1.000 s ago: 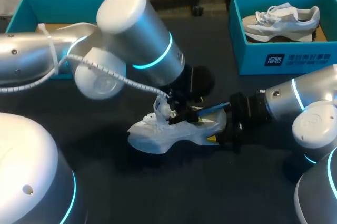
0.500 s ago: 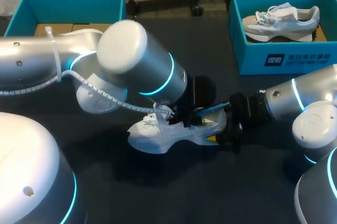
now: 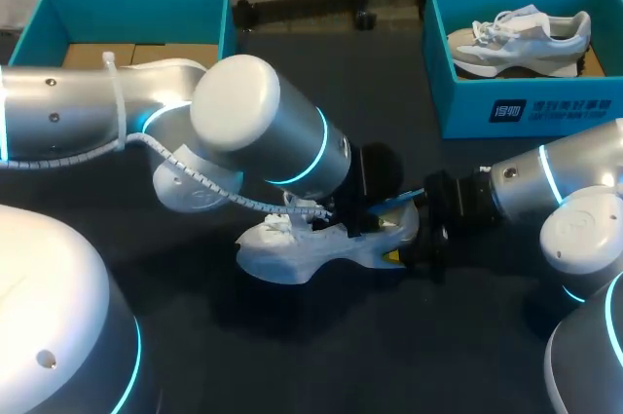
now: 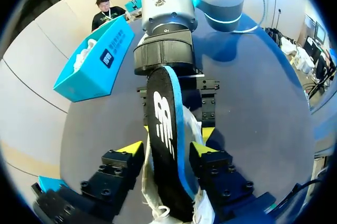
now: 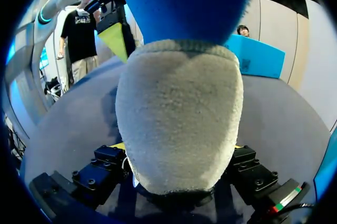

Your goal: Take the shoe out of the shoebox, open the shoe tongue, remove and reinsert the insole, then place the shoe into the shoebox

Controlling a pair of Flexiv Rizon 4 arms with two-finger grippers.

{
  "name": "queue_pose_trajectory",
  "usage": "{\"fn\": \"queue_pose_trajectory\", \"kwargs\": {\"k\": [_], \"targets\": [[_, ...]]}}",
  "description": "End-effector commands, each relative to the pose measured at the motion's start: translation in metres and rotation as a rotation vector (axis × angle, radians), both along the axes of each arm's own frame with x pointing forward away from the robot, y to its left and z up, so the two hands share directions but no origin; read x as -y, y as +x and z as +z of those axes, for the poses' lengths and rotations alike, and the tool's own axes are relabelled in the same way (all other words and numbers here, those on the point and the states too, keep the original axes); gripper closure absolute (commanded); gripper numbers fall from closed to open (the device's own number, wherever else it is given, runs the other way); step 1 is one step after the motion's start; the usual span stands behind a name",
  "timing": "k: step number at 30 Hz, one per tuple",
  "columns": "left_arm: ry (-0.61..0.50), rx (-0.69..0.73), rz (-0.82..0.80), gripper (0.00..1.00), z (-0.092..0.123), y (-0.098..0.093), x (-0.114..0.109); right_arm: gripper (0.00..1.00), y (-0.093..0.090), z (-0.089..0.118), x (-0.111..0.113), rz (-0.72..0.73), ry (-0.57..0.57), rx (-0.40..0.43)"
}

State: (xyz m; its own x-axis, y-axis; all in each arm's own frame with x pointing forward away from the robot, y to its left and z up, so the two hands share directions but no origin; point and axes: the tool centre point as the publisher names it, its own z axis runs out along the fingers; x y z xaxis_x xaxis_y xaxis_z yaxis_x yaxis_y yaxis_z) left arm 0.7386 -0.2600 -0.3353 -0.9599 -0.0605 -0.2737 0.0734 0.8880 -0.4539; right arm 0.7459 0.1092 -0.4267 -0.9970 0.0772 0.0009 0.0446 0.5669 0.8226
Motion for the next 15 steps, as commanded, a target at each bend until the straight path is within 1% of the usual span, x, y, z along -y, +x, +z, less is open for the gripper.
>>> {"fn": "queue_pose_trajectory", "kwargs": {"k": [1, 2, 5, 6, 7, 11, 13, 15], "targets": [[-0.008, -0.007, -0.003, 0.58, -0.002, 0.001, 0.002, 1.0, 0.001, -0.005, -0.003, -0.002, -0.005, 0.001], [-0.011, -0.01, -0.003, 0.62, -0.002, 0.001, 0.002, 1.0, 0.001, -0.005, -0.003, -0.002, -0.005, 0.001], [-0.013, -0.016, -0.004, 0.8, -0.002, 0.0, 0.001, 1.0, 0.001, -0.005, -0.003, -0.002, -0.005, 0.001], [-0.014, -0.02, -0.006, 0.94, -0.002, -0.001, 0.001, 1.0, 0.001, -0.005, -0.003, -0.002, -0.005, 0.001], [-0.014, -0.021, -0.007, 1.0, -0.002, -0.001, 0.001, 1.0, 0.001, -0.005, -0.003, -0.002, -0.005, 0.001], [-0.016, -0.026, -0.012, 1.0, -0.001, -0.002, 0.0, 1.0, 0.001, -0.005, -0.003, -0.002, -0.005, 0.001], [-0.025, -0.031, -0.023, 1.0, 0.003, -0.004, -0.001, 1.0, 0.001, -0.005, -0.003, -0.002, -0.005, 0.001], [-0.034, -0.031, -0.028, 1.0, 0.012, -0.007, -0.001, 1.0, 0.001, -0.005, -0.003, -0.002, -0.005, 0.001]]}}
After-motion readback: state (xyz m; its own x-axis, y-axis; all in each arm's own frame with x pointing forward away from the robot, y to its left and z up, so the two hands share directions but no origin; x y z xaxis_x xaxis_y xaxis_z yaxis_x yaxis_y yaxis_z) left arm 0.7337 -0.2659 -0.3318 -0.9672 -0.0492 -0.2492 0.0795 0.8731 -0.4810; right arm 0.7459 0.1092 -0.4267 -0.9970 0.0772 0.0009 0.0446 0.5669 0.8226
